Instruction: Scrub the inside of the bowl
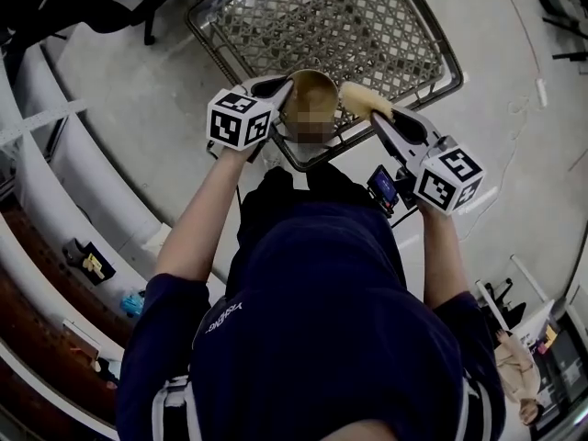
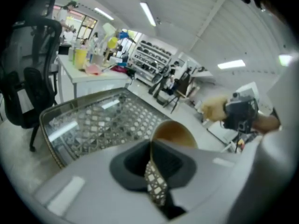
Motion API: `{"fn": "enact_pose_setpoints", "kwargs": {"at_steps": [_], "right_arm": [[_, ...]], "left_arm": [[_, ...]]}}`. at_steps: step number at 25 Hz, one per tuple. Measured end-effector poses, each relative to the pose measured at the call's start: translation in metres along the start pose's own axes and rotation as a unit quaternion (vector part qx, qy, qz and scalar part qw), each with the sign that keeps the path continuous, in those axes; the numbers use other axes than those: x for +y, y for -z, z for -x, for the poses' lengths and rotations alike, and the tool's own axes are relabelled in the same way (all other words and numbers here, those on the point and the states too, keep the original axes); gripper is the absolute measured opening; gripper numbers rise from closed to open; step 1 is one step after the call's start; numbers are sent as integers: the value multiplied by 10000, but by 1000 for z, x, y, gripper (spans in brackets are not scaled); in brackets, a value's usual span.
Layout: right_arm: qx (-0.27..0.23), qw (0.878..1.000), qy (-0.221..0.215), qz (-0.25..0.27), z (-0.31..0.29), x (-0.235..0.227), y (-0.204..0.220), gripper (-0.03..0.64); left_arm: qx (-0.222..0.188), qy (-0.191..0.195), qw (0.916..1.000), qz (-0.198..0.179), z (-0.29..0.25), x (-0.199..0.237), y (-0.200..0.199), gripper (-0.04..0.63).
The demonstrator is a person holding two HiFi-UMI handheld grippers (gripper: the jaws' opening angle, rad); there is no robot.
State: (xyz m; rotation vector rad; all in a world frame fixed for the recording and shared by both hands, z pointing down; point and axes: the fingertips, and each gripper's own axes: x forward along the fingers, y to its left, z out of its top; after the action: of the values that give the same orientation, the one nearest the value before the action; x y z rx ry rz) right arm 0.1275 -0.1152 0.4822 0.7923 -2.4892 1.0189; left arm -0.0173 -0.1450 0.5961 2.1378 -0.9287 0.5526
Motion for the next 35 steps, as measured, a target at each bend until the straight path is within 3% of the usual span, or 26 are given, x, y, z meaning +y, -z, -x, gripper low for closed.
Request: {"fn": "enact_pose_setpoints", "kwargs": {"at_steps": [5,9,19,21,26,31,35], "right_arm": [[-309,9984,-63,465,5,31,-37,63],[-393,9924,40,1166,7,59,-60,64],[-210,9515,536,3021,-4,129,-83,64],[13,9302,799,3582,-7,140,-81,64],[819,8462,1427,5068,-22,165,-67,64],[1263,7812,1792,5846,-40,180,-54,63],[1540,7378,2118,6222,-45,177,-53,64]], "left_arm": [[-284,-4,9993,-225,28,-12,-38,14],[-413,-55,9981,-447,50,-20,-62,12],[-694,142,9912,-1115,100,-52,-101,12],[-738,179,9899,-1199,111,-57,-105,12],[-753,211,9873,-1385,134,-64,-109,12],[-729,176,9841,-1610,149,-70,-110,12],[-690,221,9836,-1651,154,-74,-108,12]]}}
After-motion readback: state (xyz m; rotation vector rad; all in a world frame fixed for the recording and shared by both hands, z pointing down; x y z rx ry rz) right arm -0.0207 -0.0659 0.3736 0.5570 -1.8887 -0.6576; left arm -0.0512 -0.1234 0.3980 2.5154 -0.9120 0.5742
